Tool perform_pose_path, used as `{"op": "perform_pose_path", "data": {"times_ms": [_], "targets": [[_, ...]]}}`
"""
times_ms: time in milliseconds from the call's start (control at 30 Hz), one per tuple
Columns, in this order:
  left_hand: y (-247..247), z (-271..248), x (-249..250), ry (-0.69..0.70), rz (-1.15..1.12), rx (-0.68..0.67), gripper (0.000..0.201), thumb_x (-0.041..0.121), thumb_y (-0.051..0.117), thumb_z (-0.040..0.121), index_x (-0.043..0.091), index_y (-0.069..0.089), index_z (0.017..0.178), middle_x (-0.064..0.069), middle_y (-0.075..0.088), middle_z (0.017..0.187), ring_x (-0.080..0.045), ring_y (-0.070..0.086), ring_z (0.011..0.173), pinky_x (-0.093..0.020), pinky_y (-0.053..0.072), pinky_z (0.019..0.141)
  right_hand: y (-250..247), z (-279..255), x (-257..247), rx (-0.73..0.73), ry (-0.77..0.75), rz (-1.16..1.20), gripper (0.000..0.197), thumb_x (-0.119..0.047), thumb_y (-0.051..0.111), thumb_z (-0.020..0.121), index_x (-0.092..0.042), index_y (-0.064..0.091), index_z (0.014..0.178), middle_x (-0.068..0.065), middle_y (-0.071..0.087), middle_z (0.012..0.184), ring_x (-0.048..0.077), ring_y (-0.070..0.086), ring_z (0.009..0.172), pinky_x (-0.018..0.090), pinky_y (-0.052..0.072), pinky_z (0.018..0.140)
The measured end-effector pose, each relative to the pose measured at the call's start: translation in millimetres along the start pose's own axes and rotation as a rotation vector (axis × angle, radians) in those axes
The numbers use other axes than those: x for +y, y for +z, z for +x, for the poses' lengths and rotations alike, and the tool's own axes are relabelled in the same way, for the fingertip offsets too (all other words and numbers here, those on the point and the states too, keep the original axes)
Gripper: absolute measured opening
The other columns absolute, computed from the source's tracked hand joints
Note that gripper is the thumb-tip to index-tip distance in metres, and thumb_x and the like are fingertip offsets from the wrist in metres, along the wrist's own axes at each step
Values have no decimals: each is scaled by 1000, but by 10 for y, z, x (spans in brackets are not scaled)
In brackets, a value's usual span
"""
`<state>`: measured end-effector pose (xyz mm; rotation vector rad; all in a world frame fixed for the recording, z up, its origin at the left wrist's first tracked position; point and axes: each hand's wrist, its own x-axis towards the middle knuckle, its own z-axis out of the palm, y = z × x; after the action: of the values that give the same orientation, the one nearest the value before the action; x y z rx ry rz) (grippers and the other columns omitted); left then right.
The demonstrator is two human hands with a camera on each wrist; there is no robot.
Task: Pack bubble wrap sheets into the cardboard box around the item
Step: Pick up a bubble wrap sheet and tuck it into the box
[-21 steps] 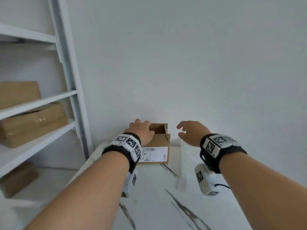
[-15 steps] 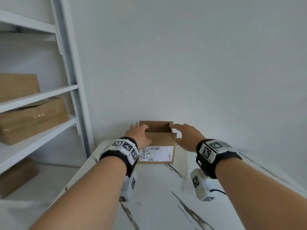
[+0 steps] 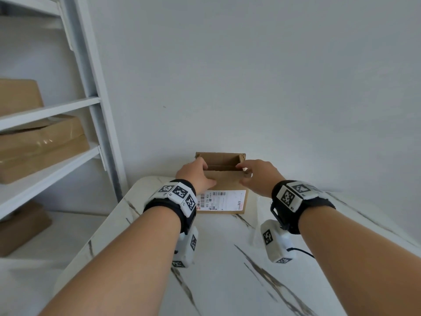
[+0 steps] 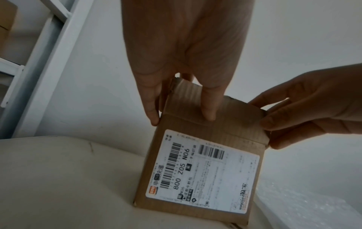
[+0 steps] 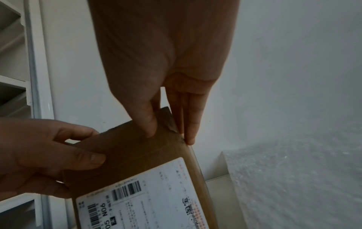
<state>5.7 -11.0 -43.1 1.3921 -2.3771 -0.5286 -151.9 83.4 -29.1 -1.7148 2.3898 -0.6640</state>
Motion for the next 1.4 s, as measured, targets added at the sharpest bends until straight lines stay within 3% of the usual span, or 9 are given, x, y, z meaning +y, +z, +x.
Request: {"op": "perform_pose_path", "data": {"times_ms": [333, 567, 667, 833, 900, 1033, 1167, 1300, 1400], "targets": [[31, -396, 112, -7, -89, 7, 68, 35, 70, 83, 20, 35, 139, -6, 55, 132, -25, 56, 116, -32, 47, 91, -81, -411, 36, 10, 10, 32, 41, -20, 59, 86, -28, 58, 126, 0, 62, 120, 14, 56, 95, 28, 48, 89], [188, -445, 68, -131, -391, 77, 117, 33, 77, 78, 19, -12, 154, -12, 44, 147, -29, 52, 125, -35, 46, 97, -12, -527, 382, 76, 114, 93, 44, -26, 56, 90, -24, 50, 134, -1, 66, 119, 17, 61, 107, 30, 50, 92], [319, -421, 49, -189, -484, 94, 118, 36, 79, 76, 16, -6, 154, -11, 32, 154, -29, 42, 136, -35, 41, 104, 143, -605, 652, -55, 217, -59, 50, -35, 61, 87, -23, 49, 135, 1, 58, 131, 19, 55, 117, 31, 45, 97], [469, -358, 1, -167, -511, 109, 117, 35, 83, 70, 15, 3, 154, -9, 33, 154, -27, 39, 137, -37, 39, 109, 460, -661, 904, -310, 317, -246, 94, -61, 70, 71, -26, 28, 148, 4, 37, 149, 27, 37, 135, 44, 38, 108], [503, -341, -34, -162, -529, 113, 118, 32, 85, 69, 16, 5, 154, -9, 35, 152, -26, 41, 136, -37, 40, 109, 493, -650, 910, -280, 316, -247, 88, -59, 70, 72, -26, 34, 144, 3, 40, 145, 26, 39, 132, 42, 40, 105], [528, -325, -65, -165, -589, 104, 115, 16, 81, 67, 27, 5, 153, -7, 38, 149, -26, 44, 133, -37, 43, 105, 446, -612, 909, -183, 320, -206, 45, -38, 69, 83, -22, 56, 123, 1, 56, 127, 21, 55, 114, 31, 46, 92], [479, -348, -38, -173, -657, 66, 109, 7, 68, 70, 31, 3, 153, -7, 34, 149, -28, 44, 130, -27, 49, 80, 453, -607, 911, -105, 367, -231, 21, -22, 55, 90, -17, 68, 106, 4, 67, 109, 24, 63, 99, 30, 51, 80], [379, -429, 29, -144, -720, 78, 104, 4, 60, 70, 32, 4, 153, -5, 23, 155, -26, 32, 139, -42, 39, 106, 379, -627, 930, -47, 447, -143, 25, -16, 47, 89, -12, 71, 92, 6, 70, 91, 25, 66, 81, 28, 50, 67], [275, -495, 90, -94, -745, 133, 99, 10, 60, 73, 33, 6, 153, -2, 21, 156, -23, 29, 140, -44, 34, 111, 209, -663, 920, 58, 450, -167, 28, -8, 44, 87, -15, 69, 97, 6, 69, 94, 26, 64, 83, 29, 50, 69]]}}
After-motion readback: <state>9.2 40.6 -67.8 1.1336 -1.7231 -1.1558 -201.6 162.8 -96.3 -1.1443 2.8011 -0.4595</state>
